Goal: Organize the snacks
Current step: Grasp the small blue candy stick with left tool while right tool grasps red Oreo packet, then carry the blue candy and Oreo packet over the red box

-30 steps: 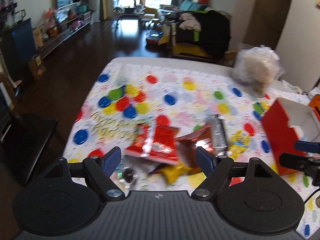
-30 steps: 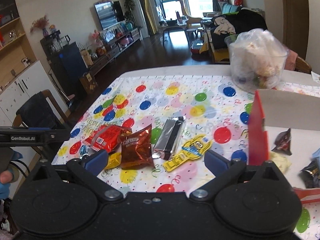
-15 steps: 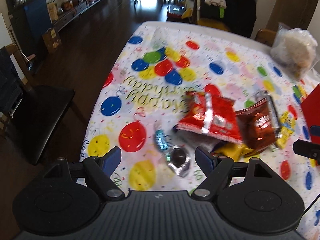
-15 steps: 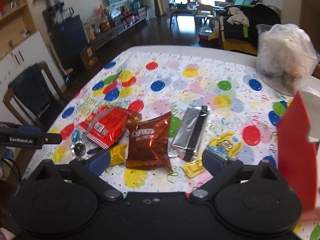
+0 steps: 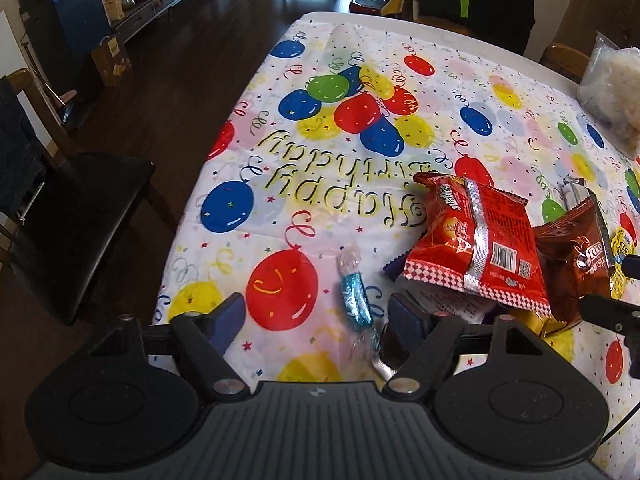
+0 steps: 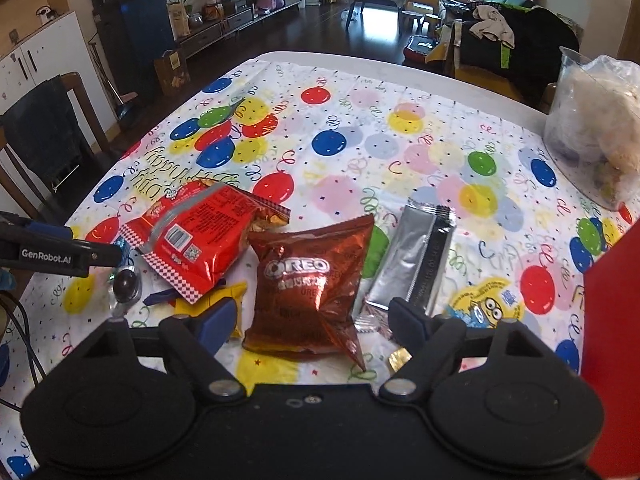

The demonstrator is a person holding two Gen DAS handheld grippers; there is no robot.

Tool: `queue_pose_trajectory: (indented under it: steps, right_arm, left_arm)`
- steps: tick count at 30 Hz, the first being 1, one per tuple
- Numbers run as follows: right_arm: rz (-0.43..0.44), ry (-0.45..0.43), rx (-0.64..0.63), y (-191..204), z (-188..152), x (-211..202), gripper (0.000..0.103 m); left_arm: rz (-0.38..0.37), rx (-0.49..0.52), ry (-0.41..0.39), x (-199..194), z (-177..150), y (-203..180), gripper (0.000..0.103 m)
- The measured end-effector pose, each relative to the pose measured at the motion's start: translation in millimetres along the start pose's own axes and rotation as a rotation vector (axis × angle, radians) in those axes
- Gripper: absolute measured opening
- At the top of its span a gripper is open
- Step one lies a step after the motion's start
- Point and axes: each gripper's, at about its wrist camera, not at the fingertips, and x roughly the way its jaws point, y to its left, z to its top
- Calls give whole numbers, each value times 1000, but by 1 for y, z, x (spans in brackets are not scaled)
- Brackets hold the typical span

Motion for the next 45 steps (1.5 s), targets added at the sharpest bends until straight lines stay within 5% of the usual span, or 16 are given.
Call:
queue_pose_trajectory:
  steps: [10, 18, 25, 45]
  right_arm:
    - [-12, 29, -1, 5, 7, 20, 73]
    - [-11, 32, 13, 6, 6, 23, 51]
    - [10, 18, 35, 0, 3, 17, 39]
    - [68, -45, 150, -20, -11, -47, 38]
  left_arm:
    - [-26, 20, 9, 12, 4, -7, 46]
    - [-37, 46, 3, 10, 3, -9, 16]
    - [-66, 1, 22, 9, 4, 3, 12]
    - [-121, -67, -2, -46, -7, 5, 12]
